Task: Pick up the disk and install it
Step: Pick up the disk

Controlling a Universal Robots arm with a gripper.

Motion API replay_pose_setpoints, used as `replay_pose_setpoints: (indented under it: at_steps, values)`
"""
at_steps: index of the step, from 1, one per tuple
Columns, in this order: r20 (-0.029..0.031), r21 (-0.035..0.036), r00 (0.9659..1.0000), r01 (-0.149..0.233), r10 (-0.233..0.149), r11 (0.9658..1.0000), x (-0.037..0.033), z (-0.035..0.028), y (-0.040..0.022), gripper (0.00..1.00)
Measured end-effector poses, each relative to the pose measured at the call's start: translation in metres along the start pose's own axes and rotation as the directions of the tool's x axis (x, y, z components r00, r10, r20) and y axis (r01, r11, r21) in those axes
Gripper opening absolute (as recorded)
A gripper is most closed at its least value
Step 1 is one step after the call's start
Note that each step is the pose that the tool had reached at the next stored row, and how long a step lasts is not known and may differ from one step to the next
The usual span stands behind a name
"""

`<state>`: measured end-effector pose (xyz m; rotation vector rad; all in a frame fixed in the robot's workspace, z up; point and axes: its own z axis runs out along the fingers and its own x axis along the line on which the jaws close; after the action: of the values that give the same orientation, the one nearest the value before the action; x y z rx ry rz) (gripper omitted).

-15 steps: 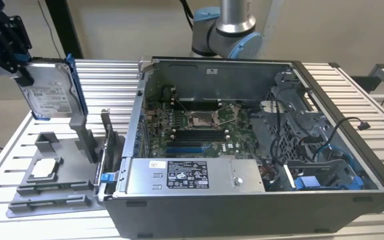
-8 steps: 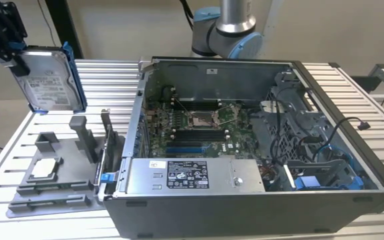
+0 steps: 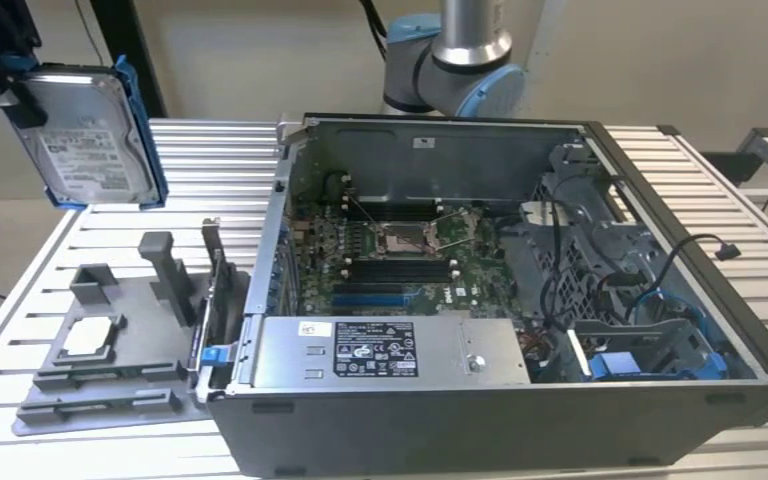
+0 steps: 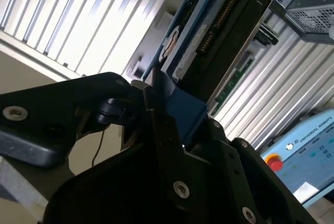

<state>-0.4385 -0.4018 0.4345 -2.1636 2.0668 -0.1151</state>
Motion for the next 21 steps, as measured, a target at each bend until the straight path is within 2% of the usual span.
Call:
replay_pose_setpoints:
  at_steps: [10, 15, 18, 20, 21]
  values:
    - [-0.0001, -0.0006, 1.0, 0.0, 0.0, 1.0, -0.0001, -0.0022, -0.0004, 0.0]
    - [0.0001, 0.0004, 1.0, 0.0, 0.0, 1.0, -0.0008, -0.0184, -0.003, 0.0]
    - [-0.0001, 0.0137, 1.0, 0.004, -0.004, 0.9999, -0.0008, -0.0229, -0.0038, 0.0]
    - [-0.0003, 0.0294, 1.0, 0.007, -0.007, 0.9995, -0.0009, -0.0241, -0.0038, 0.0]
    - [-0.0005, 0.035, 1.0, 0.008, -0.008, 0.9994, -0.0008, -0.0249, -0.004, 0.0]
